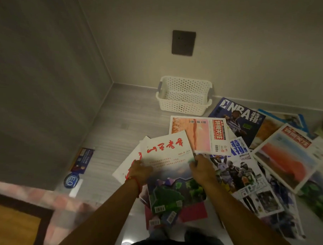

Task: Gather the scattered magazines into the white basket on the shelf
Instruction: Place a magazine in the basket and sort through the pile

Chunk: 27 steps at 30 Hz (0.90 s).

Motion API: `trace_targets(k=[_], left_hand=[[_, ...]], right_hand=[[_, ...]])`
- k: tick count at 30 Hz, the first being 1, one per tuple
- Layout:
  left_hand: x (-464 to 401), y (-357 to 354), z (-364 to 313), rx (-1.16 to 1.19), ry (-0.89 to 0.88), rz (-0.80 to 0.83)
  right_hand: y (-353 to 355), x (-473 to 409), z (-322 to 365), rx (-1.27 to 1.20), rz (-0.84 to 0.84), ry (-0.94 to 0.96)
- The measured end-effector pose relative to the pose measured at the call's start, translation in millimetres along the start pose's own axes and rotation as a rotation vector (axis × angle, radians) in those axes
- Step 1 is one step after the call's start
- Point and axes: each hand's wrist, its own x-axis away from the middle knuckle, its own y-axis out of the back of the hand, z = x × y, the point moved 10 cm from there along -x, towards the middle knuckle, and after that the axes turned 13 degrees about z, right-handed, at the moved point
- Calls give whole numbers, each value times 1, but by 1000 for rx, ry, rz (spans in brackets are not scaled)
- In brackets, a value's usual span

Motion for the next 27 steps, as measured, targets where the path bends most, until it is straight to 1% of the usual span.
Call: trace_targets(k=[2,3,5,7,8,9,12,16,18,21,24,27], left_hand=[[-2,-4,2,106,35,92],[-2,-5,-2,96,26,131],[-1,-5,-16,1,-18,174],[-1,1,-36,-115,-86,173],[0,6,-49,-150,-127,168],[0,12,-62,-162,-170,156],[-5,34,-119,-111,-296,110],[-14,49,-219,7,-471,101],[-16,53,-268,-2,-548,71],[-21,65,-329,-35,-644,-19],[-25,74,-372,-53,-716,-111],[-42,72,-394,-58,-703,-152]], right_hand=[[4,-5,6,-45,57,52],[3,-7,9,-58,109,73],[1,-12,15,-66,230,123],[5,-15,20,-102,357,158],[14,-17,24,-118,384,160],[28,-20,28,-124,367,163],[89,-35,52,-130,191,217],[173,-51,98,-62,-51,281],[209,-58,113,-85,-163,303],[254,-66,131,-121,-331,341],[287,-78,141,-203,-445,373],[301,-99,144,-174,-491,359]])
